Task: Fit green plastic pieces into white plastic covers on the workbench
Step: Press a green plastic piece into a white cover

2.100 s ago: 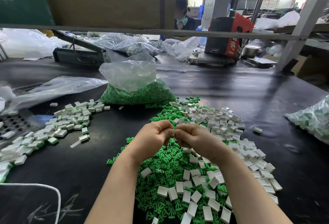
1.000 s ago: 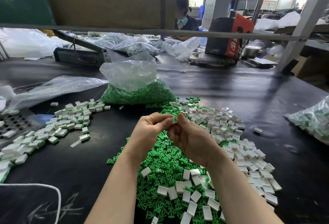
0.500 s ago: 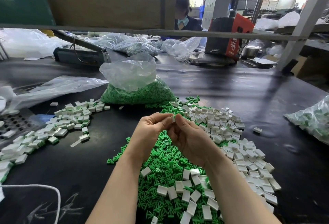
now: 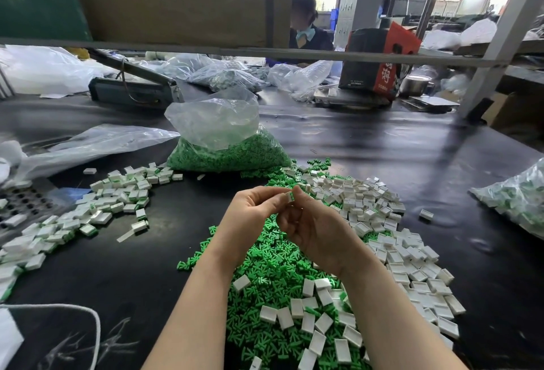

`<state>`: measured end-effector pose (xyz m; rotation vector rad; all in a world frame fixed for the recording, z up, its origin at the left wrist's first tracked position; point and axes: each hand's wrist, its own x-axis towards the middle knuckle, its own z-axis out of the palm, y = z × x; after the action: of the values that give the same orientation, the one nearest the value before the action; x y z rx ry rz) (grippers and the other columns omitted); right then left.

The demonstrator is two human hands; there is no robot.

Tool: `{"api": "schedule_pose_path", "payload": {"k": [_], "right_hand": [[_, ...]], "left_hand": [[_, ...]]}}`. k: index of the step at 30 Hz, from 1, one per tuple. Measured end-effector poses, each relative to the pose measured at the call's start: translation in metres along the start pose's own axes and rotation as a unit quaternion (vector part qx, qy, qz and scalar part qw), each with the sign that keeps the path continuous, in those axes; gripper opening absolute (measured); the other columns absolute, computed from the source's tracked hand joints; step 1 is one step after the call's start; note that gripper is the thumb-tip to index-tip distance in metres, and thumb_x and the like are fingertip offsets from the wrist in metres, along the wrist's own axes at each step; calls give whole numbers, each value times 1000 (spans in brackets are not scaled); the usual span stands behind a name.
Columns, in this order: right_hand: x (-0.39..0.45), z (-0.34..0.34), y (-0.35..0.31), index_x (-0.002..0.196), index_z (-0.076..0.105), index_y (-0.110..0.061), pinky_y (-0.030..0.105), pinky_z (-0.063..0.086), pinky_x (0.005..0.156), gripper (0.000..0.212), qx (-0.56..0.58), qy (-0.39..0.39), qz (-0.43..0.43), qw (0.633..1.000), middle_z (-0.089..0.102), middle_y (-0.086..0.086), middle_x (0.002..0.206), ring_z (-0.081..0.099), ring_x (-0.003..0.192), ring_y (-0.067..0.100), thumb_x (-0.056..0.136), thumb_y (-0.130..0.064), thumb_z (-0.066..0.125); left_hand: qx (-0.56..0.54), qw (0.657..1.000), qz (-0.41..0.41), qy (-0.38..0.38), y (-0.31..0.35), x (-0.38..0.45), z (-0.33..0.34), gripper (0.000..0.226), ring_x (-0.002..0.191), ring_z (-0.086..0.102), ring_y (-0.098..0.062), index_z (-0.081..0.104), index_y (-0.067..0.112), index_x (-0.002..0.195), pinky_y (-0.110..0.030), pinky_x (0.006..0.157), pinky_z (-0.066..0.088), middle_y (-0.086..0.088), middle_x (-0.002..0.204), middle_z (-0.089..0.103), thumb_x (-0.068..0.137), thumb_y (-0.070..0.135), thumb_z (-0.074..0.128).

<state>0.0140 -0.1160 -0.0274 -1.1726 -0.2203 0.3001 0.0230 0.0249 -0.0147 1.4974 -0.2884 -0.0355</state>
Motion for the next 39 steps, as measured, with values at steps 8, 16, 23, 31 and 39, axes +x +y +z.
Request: {"api": "schedule_pose_path", "payload": {"k": [8, 16, 23, 31, 39], "right_hand": [[1, -6, 3, 110, 71, -17, 23, 31, 58, 37, -42, -7, -11, 999, 59, 4, 73, 45, 65, 12, 88, -43, 57], [1, -5, 4, 99, 74, -19, 27, 29, 67, 32, -32, -8, -14, 999, 57, 11, 90, 47, 74, 14, 77, -42, 70], [-3, -5, 4, 108, 64, -7, 26, 32, 66, 30, -37, -1, -28, 999, 52, 11, 88, 47, 72, 13, 90, -30, 58], [-5, -3, 1, 109, 58, -2, 17, 39, 56, 28, -34, -9, -39, 999, 49, 6, 80, 48, 64, 8, 92, -24, 55], [-2, 3, 5, 98, 65, -12, 26, 27, 57, 36, -118, 28, -21, 992, 53, 2, 71, 45, 63, 11, 89, -45, 54]], "left_hand": [[74, 996, 41, 27, 0, 1, 3, 16, 54, 61, -13, 72, 15, 85, -23, 57, 51, -20, 66, 67, 76, 22, 61], [89, 995, 42, 28, -1, 1, 6, 14, 49, 54, -19, 67, 9, 73, -30, 53, 49, -11, 56, 52, 67, 18, 58], [91, 993, 48, 49, 0, 1, 11, 8, 48, 57, -18, 67, 16, 63, -26, 51, 47, -6, 61, 56, 65, 18, 59], [92, 992, 64, 51, -1, 2, 13, 10, 51, 57, -16, 68, 16, 61, -28, 50, 48, -1, 69, 55, 66, 21, 61], [57, 997, 13, 43, -4, 2, 11, 18, 59, 57, -22, 70, 14, 69, -36, 59, 49, -10, 70, 61, 69, 27, 57]]}}
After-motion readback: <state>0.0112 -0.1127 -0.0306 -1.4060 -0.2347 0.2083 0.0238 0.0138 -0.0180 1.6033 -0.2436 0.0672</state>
